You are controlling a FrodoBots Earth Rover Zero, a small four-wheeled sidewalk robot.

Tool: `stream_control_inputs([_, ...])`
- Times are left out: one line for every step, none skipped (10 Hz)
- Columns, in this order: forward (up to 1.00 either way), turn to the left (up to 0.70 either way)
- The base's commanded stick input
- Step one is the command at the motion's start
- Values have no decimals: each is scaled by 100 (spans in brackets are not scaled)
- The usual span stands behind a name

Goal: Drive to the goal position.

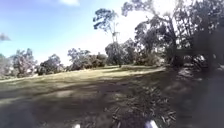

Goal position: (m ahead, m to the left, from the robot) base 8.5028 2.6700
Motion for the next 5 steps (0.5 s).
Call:
stream_control_inputs([70, 7])
stream_control_inputs([70, 0])
stream_control_inputs([70, 1])
stream_control_inputs([70, 2])
stream_control_inputs([70, 3])
